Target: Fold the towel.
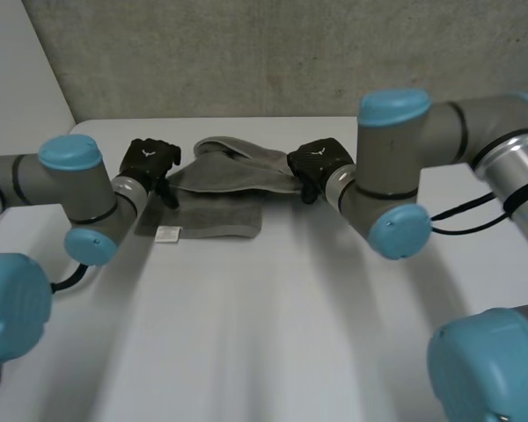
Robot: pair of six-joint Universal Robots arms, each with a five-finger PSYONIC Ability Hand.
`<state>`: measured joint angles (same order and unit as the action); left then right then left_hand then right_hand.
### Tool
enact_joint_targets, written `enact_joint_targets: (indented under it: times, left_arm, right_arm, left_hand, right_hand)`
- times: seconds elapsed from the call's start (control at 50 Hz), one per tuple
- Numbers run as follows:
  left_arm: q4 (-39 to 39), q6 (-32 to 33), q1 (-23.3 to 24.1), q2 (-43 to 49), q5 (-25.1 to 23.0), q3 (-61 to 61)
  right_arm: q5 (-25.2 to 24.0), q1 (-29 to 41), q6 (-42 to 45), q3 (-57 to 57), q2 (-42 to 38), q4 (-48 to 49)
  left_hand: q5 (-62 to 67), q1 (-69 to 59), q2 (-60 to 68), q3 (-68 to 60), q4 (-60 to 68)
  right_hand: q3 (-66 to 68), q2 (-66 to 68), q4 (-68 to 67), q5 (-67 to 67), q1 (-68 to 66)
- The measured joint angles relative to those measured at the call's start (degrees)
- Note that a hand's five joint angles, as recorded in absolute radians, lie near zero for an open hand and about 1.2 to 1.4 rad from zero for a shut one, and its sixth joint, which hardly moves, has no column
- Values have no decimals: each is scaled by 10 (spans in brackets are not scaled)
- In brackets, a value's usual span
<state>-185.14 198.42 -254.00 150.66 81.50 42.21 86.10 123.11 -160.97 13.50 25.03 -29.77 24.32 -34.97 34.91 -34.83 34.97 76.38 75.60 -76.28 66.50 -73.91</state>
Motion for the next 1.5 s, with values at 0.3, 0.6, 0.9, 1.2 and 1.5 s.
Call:
enact_joint_targets:
  times: [0.3,0.6,0.9,1.2,1.5]
  left_arm:
    - [-124,-3,14,-161,0,294]
    - [-230,-2,57,-161,3,395]
    - [-279,-5,74,-150,41,400]
    - [-273,-57,74,-150,8,399]
    - [-260,-154,50,-228,-81,395]
  right_arm:
    - [-94,-53,28,445,338,29]
    - [-153,-116,105,763,581,78]
    - [-229,-252,129,831,664,76]
    - [-257,-271,108,822,659,98]
    - [-246,-269,96,758,622,121]
  left_hand:
    - [-52,46,-45,50,-40]
    - [-52,47,-46,51,-40]
    - [-47,47,-45,49,-40]
    - [437,-417,424,-435,425]
    - [439,-417,425,-438,425]
  right_hand:
    - [1,1,-3,0,0]
    - [3,1,-3,0,0]
    - [3,1,-3,0,0]
    - [3,1,-3,0,0]
    - [3,1,-3,0,0]
